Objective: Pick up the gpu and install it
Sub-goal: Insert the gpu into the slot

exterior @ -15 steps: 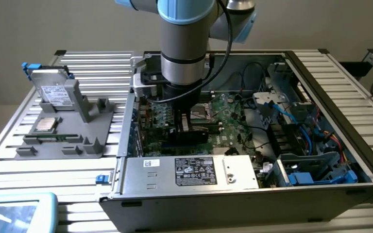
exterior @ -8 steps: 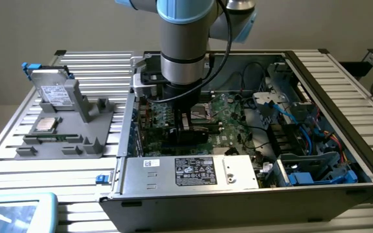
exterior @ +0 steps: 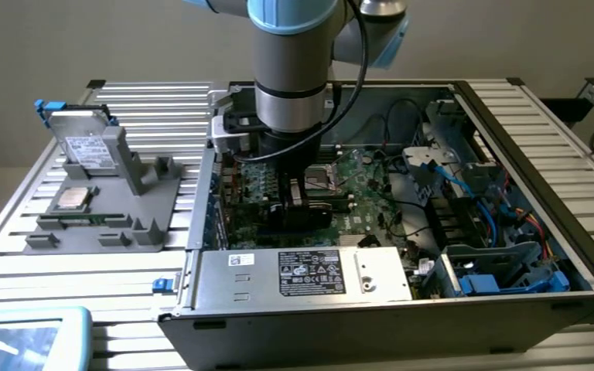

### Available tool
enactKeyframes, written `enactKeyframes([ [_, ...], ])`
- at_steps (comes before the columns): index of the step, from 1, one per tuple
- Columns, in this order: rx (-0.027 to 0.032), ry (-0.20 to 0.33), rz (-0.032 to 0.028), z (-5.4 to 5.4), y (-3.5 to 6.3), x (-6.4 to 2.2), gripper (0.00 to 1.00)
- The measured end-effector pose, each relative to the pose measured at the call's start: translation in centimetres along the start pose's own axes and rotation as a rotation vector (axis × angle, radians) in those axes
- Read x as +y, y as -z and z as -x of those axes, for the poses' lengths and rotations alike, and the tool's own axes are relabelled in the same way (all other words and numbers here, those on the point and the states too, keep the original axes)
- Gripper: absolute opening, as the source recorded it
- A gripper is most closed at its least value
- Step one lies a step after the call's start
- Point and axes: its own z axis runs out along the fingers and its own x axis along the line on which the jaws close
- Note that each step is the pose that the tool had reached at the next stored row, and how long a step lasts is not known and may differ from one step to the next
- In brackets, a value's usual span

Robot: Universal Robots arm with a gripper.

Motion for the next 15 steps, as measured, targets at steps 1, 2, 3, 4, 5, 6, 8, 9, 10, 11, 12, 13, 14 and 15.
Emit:
enactKeyframes([
  [1,0.0000,0.000,-0.0007,0.0,-0.01,0.00,0.58],
  [2,0.0001,0.000,-0.0011,0.0,0.02,0.00,0.58],
  [3,0.0004,0.000,-0.0012,0.0,0.09,0.00,0.58],
  [4,0.0004,0.000,-0.0014,0.0,0.18,0.01,0.58],
  [5,0.0004,0.000,-0.0015,0.0,0.36,0.02,0.58],
  [6,0.0003,0.000,-0.0015,0.0,0.65,0.02,0.58],
  [8,-0.0001,0.000,-0.0017,0.0,1.28,0.03,0.58],
  [9,-0.0003,0.000,-0.0017,0.0,1.60,0.03,0.58],
  [10,-0.0003,0.000,-0.0016,-0.1,1.94,0.03,0.58],
  [11,-0.0004,0.000,-0.0016,-0.1,2.24,0.05,0.58],
  [12,-0.0004,0.000,-0.0016,-0.1,2.58,0.06,0.58],
  [13,-0.0004,0.000,-0.0016,-0.1,2.93,0.11,0.58],
  [14,-0.0005,0.000,-0.0017,-0.1,3.27,0.16,0.58],
  [15,-0.0003,0.000,-0.0016,-0.1,3.64,0.25,0.58],
])
